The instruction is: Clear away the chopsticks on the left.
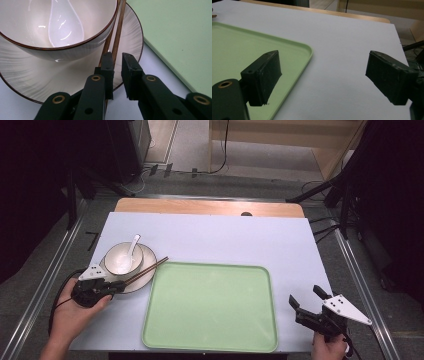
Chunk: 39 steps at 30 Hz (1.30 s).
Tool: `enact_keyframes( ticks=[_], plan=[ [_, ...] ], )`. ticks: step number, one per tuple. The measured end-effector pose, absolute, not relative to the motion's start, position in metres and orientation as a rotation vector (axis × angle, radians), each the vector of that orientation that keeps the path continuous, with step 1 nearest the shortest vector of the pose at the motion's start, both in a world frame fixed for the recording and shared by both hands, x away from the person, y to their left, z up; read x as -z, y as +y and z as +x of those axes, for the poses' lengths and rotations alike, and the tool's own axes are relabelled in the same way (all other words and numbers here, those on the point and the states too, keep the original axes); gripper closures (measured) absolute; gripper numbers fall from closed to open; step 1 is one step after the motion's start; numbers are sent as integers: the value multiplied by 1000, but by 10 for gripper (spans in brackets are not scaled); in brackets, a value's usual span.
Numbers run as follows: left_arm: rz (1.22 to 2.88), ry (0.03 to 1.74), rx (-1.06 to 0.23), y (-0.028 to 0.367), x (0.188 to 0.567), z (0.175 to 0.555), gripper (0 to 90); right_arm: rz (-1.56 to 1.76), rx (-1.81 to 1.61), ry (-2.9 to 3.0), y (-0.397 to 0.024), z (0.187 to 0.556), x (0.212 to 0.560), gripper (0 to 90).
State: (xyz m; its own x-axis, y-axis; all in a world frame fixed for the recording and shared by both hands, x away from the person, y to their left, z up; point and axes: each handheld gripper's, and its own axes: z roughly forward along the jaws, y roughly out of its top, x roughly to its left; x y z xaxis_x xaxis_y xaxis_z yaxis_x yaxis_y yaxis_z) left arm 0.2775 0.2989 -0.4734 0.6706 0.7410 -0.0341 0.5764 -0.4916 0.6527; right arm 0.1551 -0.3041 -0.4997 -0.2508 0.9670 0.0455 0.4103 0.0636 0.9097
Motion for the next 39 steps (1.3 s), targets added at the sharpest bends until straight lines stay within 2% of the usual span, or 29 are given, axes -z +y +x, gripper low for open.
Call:
enact_keyframes(
  ticks=[15, 19, 24, 34, 39],
  plan=[
    [2251, 1024, -338, 297, 472, 278, 792, 1380, -1161, 1729, -305, 155, 500, 130],
    [2276, 1042, -382, 297, 473, 277, 784, 1385, -1165, 1727, -306, 155, 500, 130],
    [2302, 1028, -361, 294, 476, 279, 785, 1385, -1168, 1722, -306, 155, 500, 130],
    [2308, 1002, -323, 289, 480, 281, 854, 1395, -1174, 1730, -306, 156, 501, 130],
    [2300, 996, -311, 287, 477, 277, 858, 1395, -1176, 1732, -306, 156, 501, 130]
  ],
)
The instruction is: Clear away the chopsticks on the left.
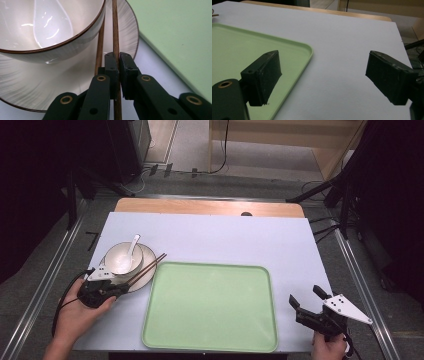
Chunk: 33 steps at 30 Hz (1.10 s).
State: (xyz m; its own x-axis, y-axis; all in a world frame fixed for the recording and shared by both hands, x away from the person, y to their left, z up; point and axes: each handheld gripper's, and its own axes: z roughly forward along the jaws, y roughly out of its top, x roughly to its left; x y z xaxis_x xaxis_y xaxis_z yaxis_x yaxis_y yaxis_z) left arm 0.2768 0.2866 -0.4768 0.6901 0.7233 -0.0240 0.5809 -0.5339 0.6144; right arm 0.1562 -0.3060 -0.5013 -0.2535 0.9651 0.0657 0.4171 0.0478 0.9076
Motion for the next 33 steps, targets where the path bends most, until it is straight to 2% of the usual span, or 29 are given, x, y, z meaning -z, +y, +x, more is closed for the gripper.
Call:
enact_keyframes(
  ticks=[6, 8, 10, 21, 28, 33],
  plan=[
    [2255, 980, -307, 277, 467, 268, 859, 1393, -1173, 1727, -307, 156, 501, 130],
    [2220, 973, -229, 270, 465, 264, 859, 1392, -1174, 1726, -307, 156, 501, 130],
    [2211, 980, -216, 261, 467, 258, 859, 1391, -1174, 1726, -307, 156, 501, 130],
    [2199, 1023, -111, 207, 491, 235, 858, 1378, -1185, 1736, -306, 156, 501, 130],
    [2194, 1051, -63, 192, 503, 233, 858, 1382, -1188, 1736, -306, 156, 502, 130],
    [2203, 1070, -74, 188, 511, 230, 856, 1384, -1188, 1734, -307, 156, 502, 130]
  ],
)
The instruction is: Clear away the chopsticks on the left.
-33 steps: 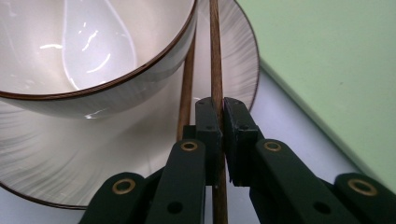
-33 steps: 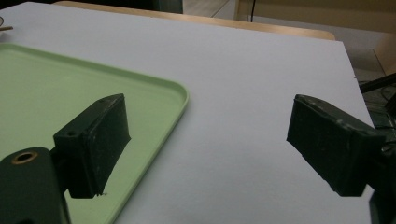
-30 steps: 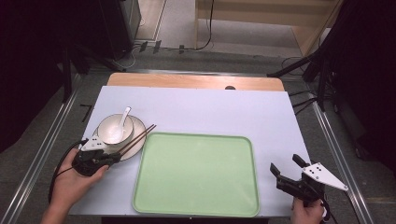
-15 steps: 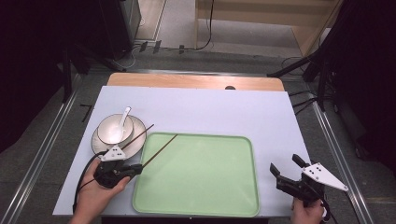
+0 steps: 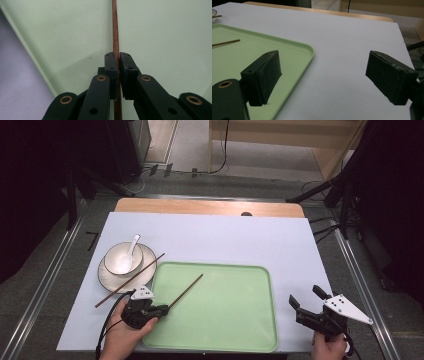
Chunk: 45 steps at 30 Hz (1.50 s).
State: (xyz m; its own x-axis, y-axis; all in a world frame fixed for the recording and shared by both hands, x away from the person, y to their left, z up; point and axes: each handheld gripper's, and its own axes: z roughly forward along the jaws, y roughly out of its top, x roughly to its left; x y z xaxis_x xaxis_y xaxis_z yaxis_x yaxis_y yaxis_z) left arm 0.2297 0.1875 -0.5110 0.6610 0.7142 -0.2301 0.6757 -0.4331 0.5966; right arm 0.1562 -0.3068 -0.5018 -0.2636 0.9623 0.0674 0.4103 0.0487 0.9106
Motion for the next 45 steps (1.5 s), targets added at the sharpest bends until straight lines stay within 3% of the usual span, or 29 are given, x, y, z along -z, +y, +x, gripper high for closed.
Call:
enact_keyframes(
  ticks=[10, 21, 26, 28, 35, 38, 45],
  plan=[
    [2200, 1088, -93, 185, 513, 227, 832, 1388, -1188, 1732, -306, 156, 502, 130],
    [2174, 1081, -89, 184, 509, 236, 689, 1386, -1190, 1729, -307, 156, 502, 130],
    [2181, 1029, -102, 163, 506, 244, 783, 1392, -1194, 1728, -308, 156, 502, 129],
    [2237, 976, -73, 146, 509, 248, 900, 1393, -1190, 1732, -307, 157, 502, 130],
    [2263, 984, -180, 128, 515, 260, 900, 1391, -1187, 1737, -307, 157, 503, 130],
    [2224, 1050, -248, 141, 516, 260, 900, 1397, -1190, 1730, -308, 156, 503, 130],
    [2183, 1130, -262, 164, 515, 262, 900, 1390, -1187, 1740, -307, 157, 503, 130]
  ],
)
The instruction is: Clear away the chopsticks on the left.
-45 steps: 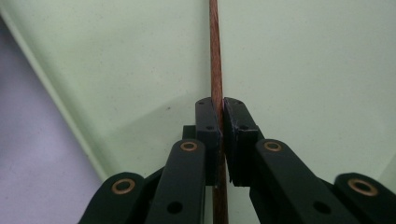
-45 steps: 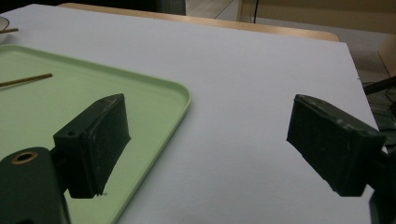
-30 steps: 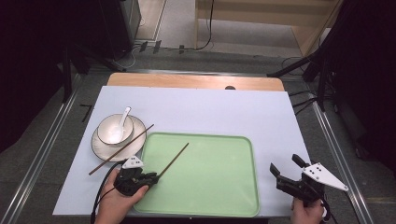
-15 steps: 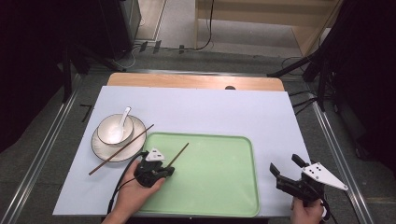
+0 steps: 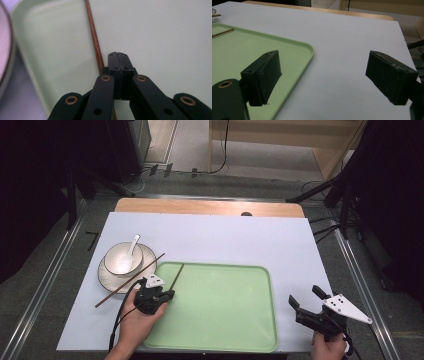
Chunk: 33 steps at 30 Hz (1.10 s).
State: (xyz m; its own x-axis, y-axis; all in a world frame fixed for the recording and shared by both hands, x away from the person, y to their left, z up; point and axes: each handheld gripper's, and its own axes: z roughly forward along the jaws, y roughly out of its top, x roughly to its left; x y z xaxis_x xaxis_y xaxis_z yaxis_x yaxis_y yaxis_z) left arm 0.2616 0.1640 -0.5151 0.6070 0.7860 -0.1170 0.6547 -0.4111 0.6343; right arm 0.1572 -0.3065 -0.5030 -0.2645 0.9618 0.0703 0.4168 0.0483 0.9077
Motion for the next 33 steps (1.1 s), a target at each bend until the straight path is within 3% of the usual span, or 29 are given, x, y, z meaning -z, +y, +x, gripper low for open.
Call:
enact_keyframes(
  ticks=[8, 26, 33],
  plan=[
    [2134, 1189, -216, 190, 514, 263, 900, 1397, -1187, 1743, -306, 159, 504, 130],
    [2175, 1139, -240, 186, 514, 261, 867, 1395, -1187, 1740, -306, 158, 504, 129],
    [2169, 1116, -207, 188, 513, 261, 900, 1394, -1188, 1741, -307, 158, 504, 130]
  ],
)
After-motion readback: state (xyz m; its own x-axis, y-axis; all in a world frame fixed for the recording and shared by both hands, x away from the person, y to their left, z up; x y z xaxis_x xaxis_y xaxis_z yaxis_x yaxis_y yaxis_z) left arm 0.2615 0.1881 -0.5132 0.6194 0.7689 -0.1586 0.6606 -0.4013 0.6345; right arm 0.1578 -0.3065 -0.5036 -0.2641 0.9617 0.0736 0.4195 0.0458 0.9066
